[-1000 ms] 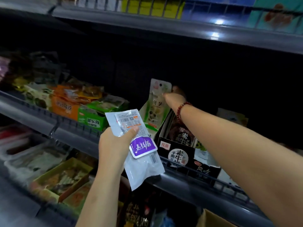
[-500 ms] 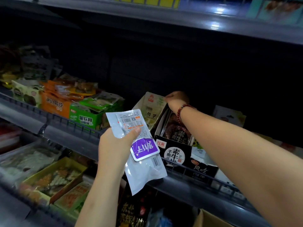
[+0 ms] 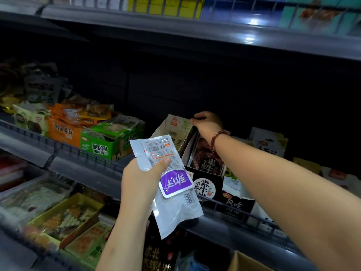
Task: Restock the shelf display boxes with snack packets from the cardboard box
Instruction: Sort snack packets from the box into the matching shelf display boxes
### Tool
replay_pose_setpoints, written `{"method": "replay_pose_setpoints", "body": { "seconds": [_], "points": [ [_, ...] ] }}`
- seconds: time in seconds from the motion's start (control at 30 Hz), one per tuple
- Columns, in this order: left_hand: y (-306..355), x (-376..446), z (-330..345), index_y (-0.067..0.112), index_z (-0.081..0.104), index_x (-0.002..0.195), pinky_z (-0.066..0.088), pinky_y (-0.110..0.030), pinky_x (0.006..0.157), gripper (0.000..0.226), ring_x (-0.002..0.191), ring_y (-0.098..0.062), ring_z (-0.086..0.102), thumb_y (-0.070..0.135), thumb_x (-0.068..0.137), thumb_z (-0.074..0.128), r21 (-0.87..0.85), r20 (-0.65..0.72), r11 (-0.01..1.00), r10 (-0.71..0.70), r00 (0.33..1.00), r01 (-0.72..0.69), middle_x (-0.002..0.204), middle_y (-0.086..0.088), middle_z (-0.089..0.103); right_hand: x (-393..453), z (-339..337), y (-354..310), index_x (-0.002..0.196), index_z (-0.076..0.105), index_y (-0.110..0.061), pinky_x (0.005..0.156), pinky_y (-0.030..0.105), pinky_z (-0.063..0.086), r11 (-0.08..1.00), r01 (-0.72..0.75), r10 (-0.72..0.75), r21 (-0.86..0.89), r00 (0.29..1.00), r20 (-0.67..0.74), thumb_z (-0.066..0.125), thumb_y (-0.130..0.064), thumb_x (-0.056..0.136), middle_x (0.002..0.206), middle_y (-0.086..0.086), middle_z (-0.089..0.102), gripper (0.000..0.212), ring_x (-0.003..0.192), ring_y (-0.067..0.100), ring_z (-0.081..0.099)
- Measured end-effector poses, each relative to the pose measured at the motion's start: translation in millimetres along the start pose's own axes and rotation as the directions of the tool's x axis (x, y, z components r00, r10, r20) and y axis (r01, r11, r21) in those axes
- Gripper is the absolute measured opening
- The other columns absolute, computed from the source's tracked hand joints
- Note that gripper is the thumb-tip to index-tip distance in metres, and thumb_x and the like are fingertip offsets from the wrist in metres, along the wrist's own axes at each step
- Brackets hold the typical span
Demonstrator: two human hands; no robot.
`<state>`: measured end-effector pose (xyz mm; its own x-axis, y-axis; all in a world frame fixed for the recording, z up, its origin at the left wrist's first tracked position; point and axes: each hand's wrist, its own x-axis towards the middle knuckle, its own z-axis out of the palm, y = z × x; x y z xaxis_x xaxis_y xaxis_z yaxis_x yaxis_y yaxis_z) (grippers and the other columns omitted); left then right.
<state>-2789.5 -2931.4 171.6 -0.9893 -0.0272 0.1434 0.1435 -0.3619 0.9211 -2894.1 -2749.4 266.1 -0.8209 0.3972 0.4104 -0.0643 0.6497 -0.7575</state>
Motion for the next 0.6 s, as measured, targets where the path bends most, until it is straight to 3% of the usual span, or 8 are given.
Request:
{"method": "replay_pose_setpoints", "body": {
  "seconds": [0.07,0.17,0.3,0.4,0.53,0.6],
  "points": [
    [1,-5,1,0.025,0.066,0.090,0.053,-0.022,0.049,0.015,0.063,-0.009,0.072,0.021,0.081,0.076,-0.018,0.021,1.000,0.004,1.000,-0.003,0.075,0.006,0.075,-15,-4,-3,0.096,0.068,-0.021,0.067,0.017,0.044,0.997,0.035,-0.034,0.069,0.999,-0.021,0.068,-0.027,0.086,0.092,-0.005,0.064,0.012,0.088,0.010,0.060],
    [4,-16,5,0.020,0.068,0.094,0.054,-0.021,0.048,0.018,0.064,-0.013,0.072,0.011,0.080,0.075,-0.076,0.079,0.997,-0.026,0.997,0.032,0.076,0.004,0.076,-48,-18,-7,0.083,0.068,-0.022,0.063,0.016,0.040,0.991,0.096,-0.098,0.096,0.995,0.020,0.068,-0.030,0.086,0.079,-0.012,0.063,0.009,0.078,0.004,0.057],
    [8,-29,14,0.014,0.068,0.108,0.059,-0.029,0.058,0.036,0.075,-0.021,0.074,0.010,0.073,0.078,-0.098,0.115,0.994,-0.039,0.993,0.050,0.088,-0.004,0.077,-97,-52,-10,0.086,0.072,-0.021,0.064,0.019,0.042,0.992,0.012,-0.042,0.123,0.968,0.246,0.063,-0.043,0.087,0.078,-0.011,0.067,0.024,0.069,0.003,0.056],
    [16,-40,26,0.019,0.070,0.096,0.059,-0.034,0.062,0.026,0.074,-0.021,0.074,0.010,0.073,0.079,-0.095,0.151,0.994,-0.046,0.988,0.061,0.086,-0.004,0.077,-134,-81,-6,0.088,0.071,-0.024,0.062,0.018,0.045,0.997,-0.034,0.001,0.072,0.910,0.414,0.062,-0.045,0.086,0.081,-0.009,0.070,0.022,0.069,0.003,0.058],
    [28,-62,46,0.017,0.068,0.100,0.059,-0.039,0.068,0.035,0.077,-0.024,0.074,0.019,0.066,0.078,-0.043,0.263,0.993,-0.098,0.960,0.113,0.087,-0.006,0.076,-167,-115,2,0.081,0.072,-0.016,0.049,0.018,0.038,0.983,-0.126,0.073,0.134,0.935,0.347,0.071,-0.031,0.082,0.066,-0.006,0.067,0.016,0.052,0.004,0.050],
    [30,-73,56,0.015,0.067,0.106,0.058,-0.042,0.076,0.030,0.082,-0.026,0.074,0.023,0.077,0.072,-0.013,0.320,0.983,-0.169,0.932,0.183,0.090,-0.008,0.076,-174,-137,6,0.084,0.073,-0.015,0.045,0.017,0.036,0.967,-0.214,0.166,0.141,0.942,0.291,0.069,-0.030,0.085,0.066,-0.004,0.069,0.016,0.049,0.005,0.051]
  ]
}}
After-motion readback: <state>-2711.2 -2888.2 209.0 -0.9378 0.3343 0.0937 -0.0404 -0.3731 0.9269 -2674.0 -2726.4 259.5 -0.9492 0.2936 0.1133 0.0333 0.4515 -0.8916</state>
